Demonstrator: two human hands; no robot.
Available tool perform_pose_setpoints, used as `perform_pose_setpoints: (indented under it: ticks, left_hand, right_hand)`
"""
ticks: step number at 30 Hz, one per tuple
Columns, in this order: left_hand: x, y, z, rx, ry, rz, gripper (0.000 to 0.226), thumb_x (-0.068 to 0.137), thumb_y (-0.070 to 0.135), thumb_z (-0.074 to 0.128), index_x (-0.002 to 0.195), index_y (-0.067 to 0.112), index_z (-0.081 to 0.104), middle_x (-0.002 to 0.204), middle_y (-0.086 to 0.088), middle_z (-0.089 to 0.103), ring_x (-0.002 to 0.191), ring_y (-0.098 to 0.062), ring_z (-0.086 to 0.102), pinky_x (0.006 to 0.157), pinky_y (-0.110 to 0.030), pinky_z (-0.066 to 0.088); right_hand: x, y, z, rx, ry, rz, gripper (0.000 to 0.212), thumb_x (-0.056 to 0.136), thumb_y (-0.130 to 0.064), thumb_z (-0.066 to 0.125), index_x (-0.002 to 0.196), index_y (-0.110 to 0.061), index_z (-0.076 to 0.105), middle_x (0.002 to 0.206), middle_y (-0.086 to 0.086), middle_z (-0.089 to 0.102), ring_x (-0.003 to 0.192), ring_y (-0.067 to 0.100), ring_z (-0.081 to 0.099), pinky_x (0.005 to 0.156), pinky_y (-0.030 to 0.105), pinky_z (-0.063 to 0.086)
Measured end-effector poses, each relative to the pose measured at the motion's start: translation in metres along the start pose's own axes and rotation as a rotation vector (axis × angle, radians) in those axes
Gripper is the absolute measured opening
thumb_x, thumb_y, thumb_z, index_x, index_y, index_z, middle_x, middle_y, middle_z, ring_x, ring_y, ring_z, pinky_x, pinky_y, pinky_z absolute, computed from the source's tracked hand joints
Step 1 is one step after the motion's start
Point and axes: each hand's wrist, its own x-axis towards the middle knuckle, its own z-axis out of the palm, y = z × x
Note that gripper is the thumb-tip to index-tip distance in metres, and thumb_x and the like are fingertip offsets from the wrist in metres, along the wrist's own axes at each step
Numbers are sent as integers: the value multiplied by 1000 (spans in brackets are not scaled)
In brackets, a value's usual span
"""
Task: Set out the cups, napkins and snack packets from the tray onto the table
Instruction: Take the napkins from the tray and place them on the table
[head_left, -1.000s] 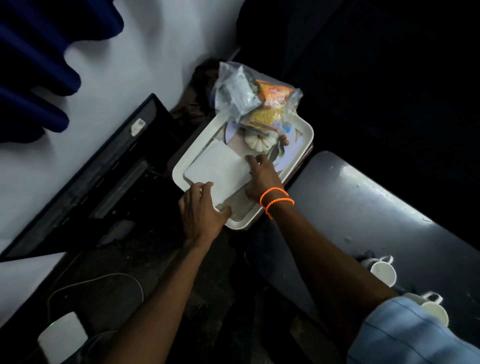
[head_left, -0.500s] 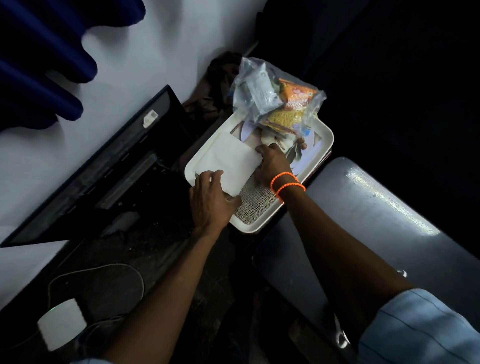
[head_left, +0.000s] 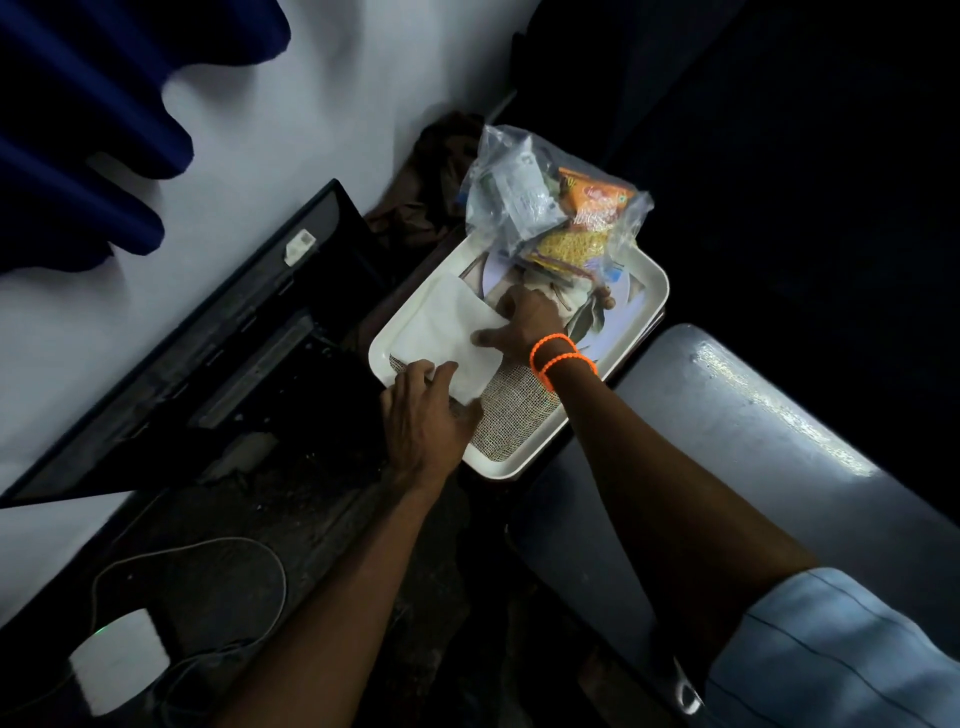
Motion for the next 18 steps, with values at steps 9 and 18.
perform_pose_setpoints:
  ticks: [9, 18]
  left_hand:
    - [-9, 17, -5, -304, 107, -119, 57, 85, 49, 79, 128, 14, 67, 124, -7, 63, 113, -29, 62, 96, -45, 51]
    - [-9, 92, -15, -1912, -453, -1160, 86, 91, 74, 51, 138, 1, 59, 135, -27, 63, 126, -43, 61, 107, -53, 51]
  right_hand:
    - [-11, 1, -13, 779, -87, 339, 31, 72, 11, 77, 94, -5, 62, 109, 26, 67, 93, 40, 69, 76, 55, 62]
    - [-83, 63, -70, 1472, -301, 481, 22, 91, 9, 51, 94, -8, 64, 94, 7, 67, 80, 15, 66, 58, 23, 60]
